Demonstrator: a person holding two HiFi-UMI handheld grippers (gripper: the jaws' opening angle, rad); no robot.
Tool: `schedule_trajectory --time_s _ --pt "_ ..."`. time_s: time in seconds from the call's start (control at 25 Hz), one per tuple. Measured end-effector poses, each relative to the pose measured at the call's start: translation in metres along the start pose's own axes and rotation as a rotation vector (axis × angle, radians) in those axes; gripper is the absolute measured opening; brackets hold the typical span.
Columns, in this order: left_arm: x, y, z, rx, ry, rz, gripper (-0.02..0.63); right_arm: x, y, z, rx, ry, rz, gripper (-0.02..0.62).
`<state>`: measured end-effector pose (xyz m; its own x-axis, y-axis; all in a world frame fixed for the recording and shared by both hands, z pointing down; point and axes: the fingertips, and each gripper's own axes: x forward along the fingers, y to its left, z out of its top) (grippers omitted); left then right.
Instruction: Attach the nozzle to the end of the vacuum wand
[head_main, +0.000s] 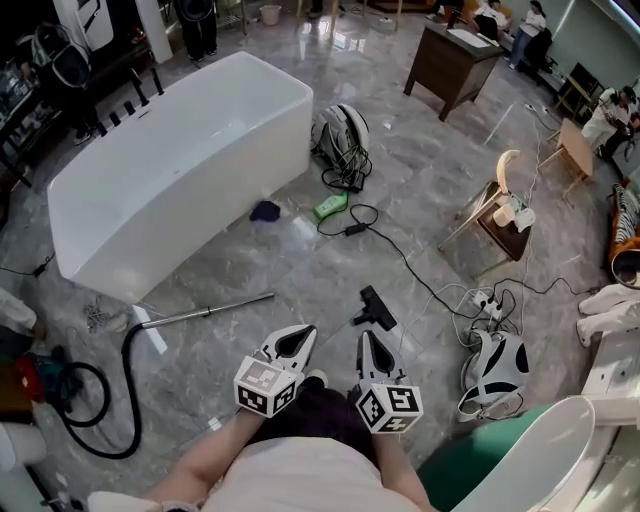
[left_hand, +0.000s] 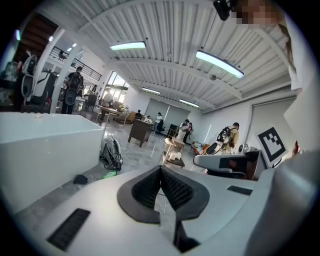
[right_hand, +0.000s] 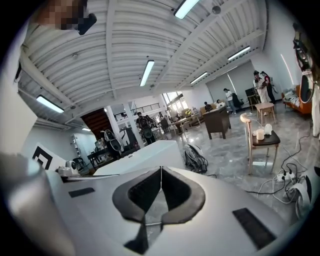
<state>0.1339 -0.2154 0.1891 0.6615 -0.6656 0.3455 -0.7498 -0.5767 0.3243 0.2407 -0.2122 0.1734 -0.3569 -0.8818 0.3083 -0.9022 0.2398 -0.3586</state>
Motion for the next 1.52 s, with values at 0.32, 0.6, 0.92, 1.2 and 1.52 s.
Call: schedule_trajectory --time_s 0.32,0.6,0.92,1.2,1.52 --pt "0.001 0.007 -0.007 0.068 0.096 0.033 0.009 0.005 -0.008 -0.014 0.064 0.023 -0.031 0.015" --pt "0.008 0.023 -0.011 0.091 0.134 0.006 0.009 0.019 -0.025 -0.039 0.102 0.05 -0.109 0.015" --pt "0.027 0.065 -0.006 0.12 0.129 -0.034 0.009 0.062 -0.039 -0.027 0.041 0.035 -0.11 0.015" --pt "0.044 0.105 -0.031 0.164 0.151 -0.067 0.009 0.097 -0.064 -0.03 0.017 -0.035 -0.137 0.015" --pt "0.082 0.159 -0.073 0.215 0.13 -0.066 0.009 0.129 -0.119 -0.053 0.019 -0.175 -0.208 0.015"
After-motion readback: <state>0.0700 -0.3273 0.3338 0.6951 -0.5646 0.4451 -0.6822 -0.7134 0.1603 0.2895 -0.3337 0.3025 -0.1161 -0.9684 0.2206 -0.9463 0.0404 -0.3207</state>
